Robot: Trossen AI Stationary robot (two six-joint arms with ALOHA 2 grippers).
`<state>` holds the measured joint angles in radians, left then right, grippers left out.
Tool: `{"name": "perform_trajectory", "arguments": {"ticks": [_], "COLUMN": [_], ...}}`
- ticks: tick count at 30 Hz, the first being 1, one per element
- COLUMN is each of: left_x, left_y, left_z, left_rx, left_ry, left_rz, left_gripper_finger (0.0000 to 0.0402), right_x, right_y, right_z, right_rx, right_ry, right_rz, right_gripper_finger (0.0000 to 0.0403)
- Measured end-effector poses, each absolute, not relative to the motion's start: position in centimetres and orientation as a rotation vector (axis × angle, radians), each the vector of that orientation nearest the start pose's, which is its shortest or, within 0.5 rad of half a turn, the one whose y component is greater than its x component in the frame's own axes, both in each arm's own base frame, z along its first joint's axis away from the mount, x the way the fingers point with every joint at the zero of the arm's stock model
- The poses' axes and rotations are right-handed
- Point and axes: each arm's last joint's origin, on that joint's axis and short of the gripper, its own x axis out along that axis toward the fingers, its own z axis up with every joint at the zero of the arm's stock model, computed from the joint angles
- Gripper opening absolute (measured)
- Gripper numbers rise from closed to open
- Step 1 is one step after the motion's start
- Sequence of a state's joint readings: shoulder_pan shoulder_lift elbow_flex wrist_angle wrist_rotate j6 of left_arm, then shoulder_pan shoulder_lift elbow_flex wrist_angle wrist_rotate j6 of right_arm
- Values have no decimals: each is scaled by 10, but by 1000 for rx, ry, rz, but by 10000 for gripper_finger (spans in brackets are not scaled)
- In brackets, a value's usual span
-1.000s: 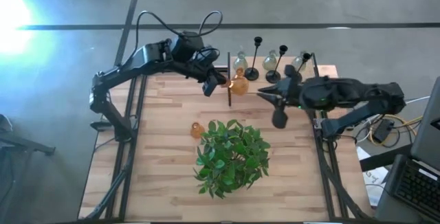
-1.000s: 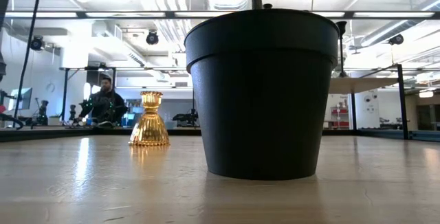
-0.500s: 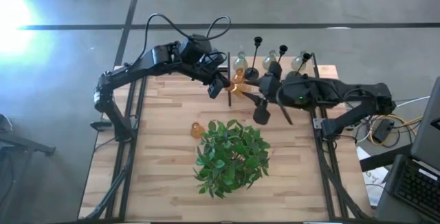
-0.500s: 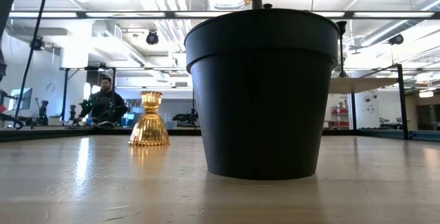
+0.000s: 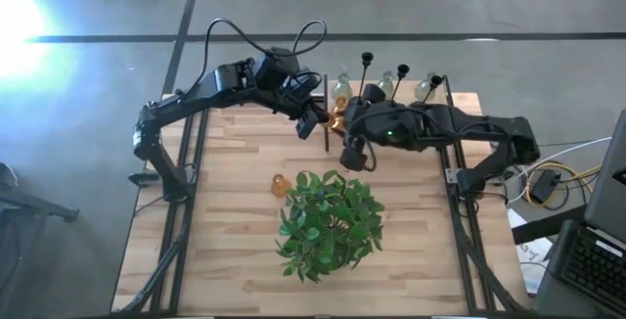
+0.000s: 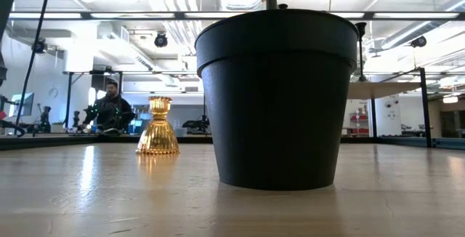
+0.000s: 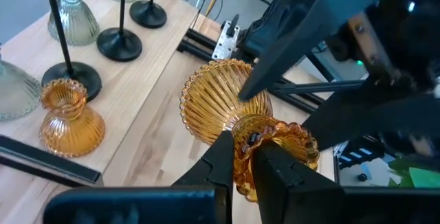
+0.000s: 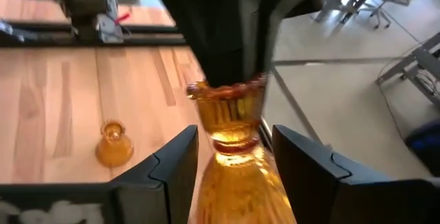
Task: Pick & Place candle stick holders
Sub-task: Put the bottom yellow glass candle holder on the shelf
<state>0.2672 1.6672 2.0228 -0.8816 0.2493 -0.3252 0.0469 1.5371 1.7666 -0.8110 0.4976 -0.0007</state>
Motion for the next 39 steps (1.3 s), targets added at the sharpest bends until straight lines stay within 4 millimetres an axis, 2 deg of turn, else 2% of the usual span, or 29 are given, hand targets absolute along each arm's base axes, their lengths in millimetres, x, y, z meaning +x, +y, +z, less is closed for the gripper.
{"name": "perform_trajectory", "arguments": {"ticks": [10,18,24,30,39], "left_x": [329,329,329,329,328], "left_y": [82,82,82,82,84], "left_z": [464,464,465,468,470], "left_rx": [-460,-460,-447,-413,-258], "left_ry": [461,460,452,426,411], "left_rz": [59,52,48,54,109], "left_gripper_finger": [33,33,33,71,113], "right_x": [332,337,335,333,322], "right_y": [-7,-7,-8,-9,-11], "right_z": [438,443,445,450,452], "right_rx": [-193,-221,-217,-194,-140], "right_ry": [692,762,749,719,725], "right_rz": [-462,-469,-490,-536,-624], "right_gripper_finger": [159,105,104,104,104]}}
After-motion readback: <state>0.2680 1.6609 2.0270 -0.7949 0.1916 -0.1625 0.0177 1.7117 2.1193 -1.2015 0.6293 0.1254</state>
